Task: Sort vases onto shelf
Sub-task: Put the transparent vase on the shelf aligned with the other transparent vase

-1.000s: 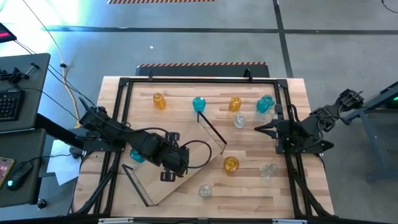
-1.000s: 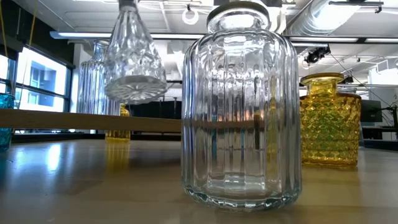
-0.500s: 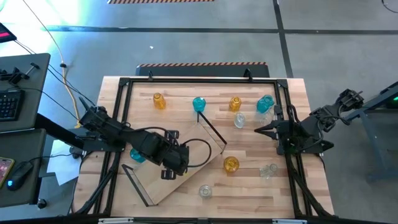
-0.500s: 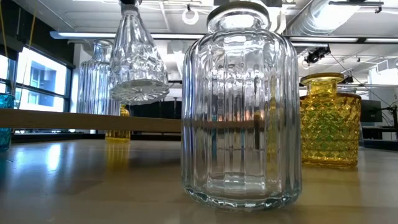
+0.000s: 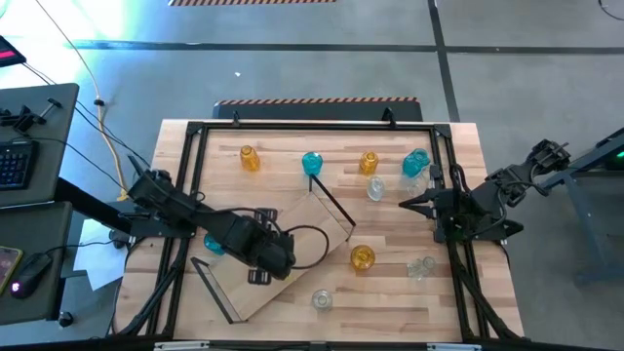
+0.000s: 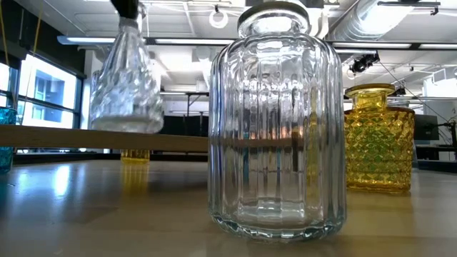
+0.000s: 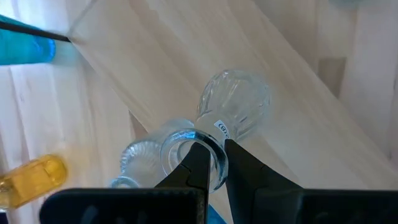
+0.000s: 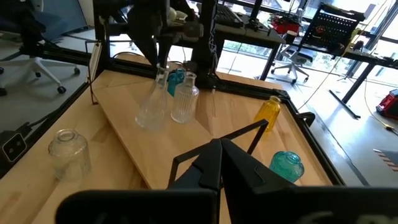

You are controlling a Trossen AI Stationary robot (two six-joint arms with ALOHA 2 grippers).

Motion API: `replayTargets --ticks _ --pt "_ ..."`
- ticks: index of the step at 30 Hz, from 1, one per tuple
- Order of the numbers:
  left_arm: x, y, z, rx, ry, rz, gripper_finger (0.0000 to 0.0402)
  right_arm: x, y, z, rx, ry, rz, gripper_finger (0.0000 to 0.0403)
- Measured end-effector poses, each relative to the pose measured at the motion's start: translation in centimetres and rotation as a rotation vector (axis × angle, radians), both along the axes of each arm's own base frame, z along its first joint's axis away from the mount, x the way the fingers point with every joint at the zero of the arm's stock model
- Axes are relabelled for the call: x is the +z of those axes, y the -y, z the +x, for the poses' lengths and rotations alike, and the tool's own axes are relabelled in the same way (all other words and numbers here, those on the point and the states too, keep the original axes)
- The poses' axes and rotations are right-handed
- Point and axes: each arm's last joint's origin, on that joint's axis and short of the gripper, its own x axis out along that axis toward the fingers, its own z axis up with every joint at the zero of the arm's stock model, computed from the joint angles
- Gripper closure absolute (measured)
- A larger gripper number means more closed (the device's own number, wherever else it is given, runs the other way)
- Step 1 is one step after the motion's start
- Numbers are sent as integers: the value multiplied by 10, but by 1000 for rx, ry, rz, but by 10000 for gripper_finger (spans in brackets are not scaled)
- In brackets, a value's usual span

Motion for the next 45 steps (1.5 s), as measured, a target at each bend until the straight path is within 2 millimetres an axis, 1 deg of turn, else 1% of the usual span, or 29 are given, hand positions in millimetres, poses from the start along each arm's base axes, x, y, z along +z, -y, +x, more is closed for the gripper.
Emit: replayTargets --ticks 6,16,37,45 --pt "-8 6 5 -39 -13 33 385 0 0 0 1 0 -7 402" --pt "2 10 5 -37 -6 0 385 0 0 0 2 0 -7 402" --pt "-1 9 6 -26 -19 27 385 0 -1 0 39 -6 5 402" --pt "-1 9 6 19 -15 8 379 0 -1 0 40 -6 6 402"
